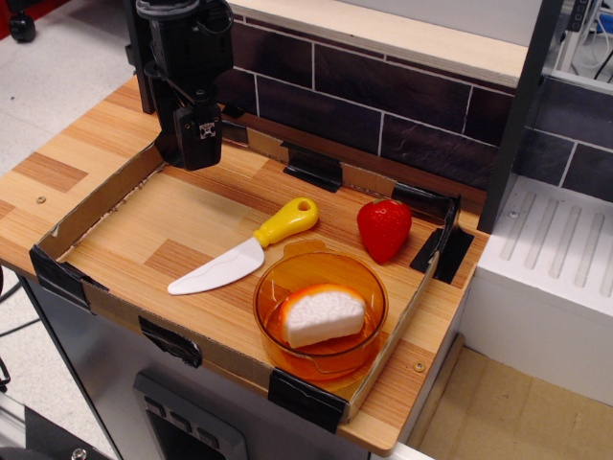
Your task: Take sushi out of pot
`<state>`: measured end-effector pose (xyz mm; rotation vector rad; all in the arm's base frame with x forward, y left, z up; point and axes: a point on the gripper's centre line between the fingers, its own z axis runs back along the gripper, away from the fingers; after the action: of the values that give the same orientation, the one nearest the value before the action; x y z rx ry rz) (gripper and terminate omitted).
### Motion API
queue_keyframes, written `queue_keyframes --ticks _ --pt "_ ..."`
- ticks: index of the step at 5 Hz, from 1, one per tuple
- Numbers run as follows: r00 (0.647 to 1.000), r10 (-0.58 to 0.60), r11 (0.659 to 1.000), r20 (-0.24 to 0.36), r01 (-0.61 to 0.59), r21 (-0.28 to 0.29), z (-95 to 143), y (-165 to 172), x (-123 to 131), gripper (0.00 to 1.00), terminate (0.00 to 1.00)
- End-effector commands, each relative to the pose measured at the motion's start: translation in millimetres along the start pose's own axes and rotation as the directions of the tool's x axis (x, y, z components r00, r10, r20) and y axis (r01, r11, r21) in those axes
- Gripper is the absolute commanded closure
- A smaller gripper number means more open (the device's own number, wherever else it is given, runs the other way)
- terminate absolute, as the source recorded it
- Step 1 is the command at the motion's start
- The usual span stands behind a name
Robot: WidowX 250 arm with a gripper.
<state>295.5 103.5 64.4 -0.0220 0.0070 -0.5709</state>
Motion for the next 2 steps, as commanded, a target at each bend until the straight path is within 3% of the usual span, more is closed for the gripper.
queue_keyframes --ticks 1,2 --pt "1.0 0.0 1.0 0.0 0.0 0.0 0 0 0 0.0 0.0" --pt "1.0 -0.015 1.0 0.014 0.015 -0.012 12 -8 6 0.0 0.0"
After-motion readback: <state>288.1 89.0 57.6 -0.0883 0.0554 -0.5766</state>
